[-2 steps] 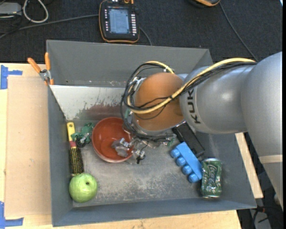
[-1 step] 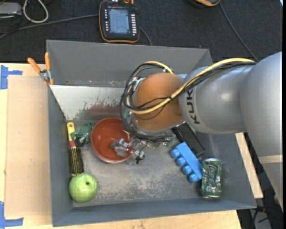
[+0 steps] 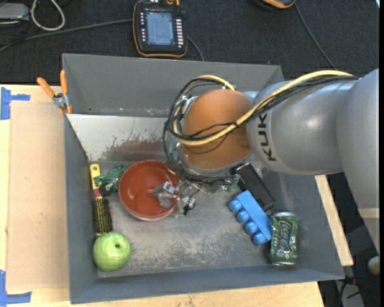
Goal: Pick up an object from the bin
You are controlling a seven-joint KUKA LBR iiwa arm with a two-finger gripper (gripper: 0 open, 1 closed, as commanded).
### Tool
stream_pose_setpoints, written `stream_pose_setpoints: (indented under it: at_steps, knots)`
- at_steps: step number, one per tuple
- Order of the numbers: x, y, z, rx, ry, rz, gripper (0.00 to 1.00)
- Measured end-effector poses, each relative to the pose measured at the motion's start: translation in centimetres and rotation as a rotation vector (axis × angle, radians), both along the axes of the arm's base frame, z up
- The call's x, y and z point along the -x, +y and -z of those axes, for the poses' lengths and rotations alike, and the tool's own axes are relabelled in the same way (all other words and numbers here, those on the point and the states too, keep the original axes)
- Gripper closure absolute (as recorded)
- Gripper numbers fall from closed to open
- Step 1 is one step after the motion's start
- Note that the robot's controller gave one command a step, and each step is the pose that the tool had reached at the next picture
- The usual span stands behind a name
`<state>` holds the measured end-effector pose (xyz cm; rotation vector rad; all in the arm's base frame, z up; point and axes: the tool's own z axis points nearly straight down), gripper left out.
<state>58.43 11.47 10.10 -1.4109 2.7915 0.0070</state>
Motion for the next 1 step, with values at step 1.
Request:
stream_pose_setpoints:
  at_steps: [1]
  knots:
    - [0.25,-0.01,-2.95,0.002,0.009,0.001,1.00]
